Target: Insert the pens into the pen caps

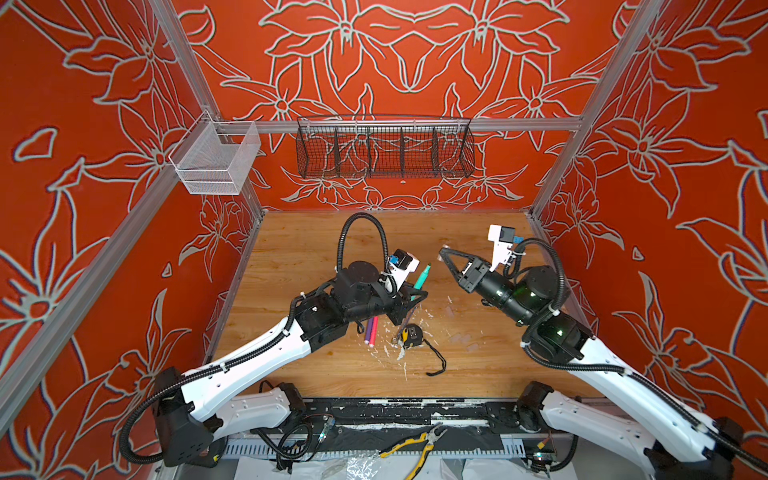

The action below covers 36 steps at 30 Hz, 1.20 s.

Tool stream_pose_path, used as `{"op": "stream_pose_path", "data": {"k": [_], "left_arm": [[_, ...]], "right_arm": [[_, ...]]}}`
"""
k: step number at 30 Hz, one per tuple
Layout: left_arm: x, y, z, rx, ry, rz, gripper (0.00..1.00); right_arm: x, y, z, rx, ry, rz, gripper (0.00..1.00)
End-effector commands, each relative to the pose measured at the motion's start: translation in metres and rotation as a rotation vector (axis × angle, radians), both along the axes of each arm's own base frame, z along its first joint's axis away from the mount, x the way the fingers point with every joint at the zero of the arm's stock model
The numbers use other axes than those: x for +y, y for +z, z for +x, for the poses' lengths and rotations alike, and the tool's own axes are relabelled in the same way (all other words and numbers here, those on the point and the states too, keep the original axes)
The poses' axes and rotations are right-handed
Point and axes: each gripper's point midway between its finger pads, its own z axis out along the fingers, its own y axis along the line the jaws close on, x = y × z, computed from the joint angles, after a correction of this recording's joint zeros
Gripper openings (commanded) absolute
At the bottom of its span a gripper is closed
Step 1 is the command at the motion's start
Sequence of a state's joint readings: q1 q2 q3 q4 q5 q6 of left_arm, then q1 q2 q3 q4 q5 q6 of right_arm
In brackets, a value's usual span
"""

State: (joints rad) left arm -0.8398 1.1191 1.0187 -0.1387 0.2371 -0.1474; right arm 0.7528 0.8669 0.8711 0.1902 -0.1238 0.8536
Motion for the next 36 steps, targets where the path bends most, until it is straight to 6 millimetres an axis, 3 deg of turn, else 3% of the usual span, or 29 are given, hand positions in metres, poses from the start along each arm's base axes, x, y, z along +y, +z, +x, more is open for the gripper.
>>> {"op": "stream_pose_path", "data": {"k": [1, 10, 18, 25, 36], "left_arm": [[-0.001, 0.014, -0.002, -0.027, 0.002, -0.046, 0.0], [0.003, 0.016, 0.0, -0.032, 0.029, -0.057, 0.0], [0.002, 0.014, 0.0, -0.03, 0.024, -0.049, 0.0], [0.001, 0.013, 0.001, -0.028, 0.026, -0.041, 0.0], [0.006, 0.014, 0.003, -0.033, 0.053, -0.042, 0.0]], "right_arm": [[0.003, 0.021, -0.004, -0.072, -0.01, 0.023, 0.05], [0.008, 0.002, 0.005, -0.041, -0.036, -0.02, 0.05], [0.001, 0.012, 0.01, -0.075, -0.088, -0.04, 0.06], [0.01, 0.017, 0.015, -0.095, -0.073, -0.028, 0.06], [0.013, 0.01, 0.013, -0.087, -0.055, -0.025, 0.06]]}}
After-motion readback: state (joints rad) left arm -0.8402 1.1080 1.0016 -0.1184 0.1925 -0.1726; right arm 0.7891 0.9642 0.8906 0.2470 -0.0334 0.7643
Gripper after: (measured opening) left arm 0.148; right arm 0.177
